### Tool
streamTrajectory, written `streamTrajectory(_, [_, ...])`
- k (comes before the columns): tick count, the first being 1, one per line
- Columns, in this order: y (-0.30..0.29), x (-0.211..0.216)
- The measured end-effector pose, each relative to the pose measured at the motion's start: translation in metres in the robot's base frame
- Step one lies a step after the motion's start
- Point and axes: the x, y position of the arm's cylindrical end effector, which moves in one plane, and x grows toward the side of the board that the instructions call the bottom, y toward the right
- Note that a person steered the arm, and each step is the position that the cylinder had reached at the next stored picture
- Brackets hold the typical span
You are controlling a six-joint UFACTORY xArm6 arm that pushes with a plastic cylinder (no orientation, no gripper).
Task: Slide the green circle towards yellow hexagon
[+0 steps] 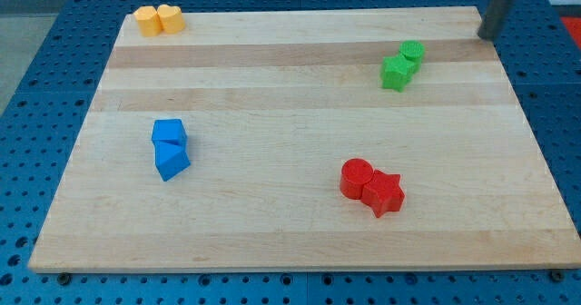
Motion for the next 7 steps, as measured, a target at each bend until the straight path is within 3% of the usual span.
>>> streamTrajectory(1, [-0.019,0.043])
streamTrajectory(3, [-0.091,0.021])
streamTrajectory(7, [-0.242,0.027])
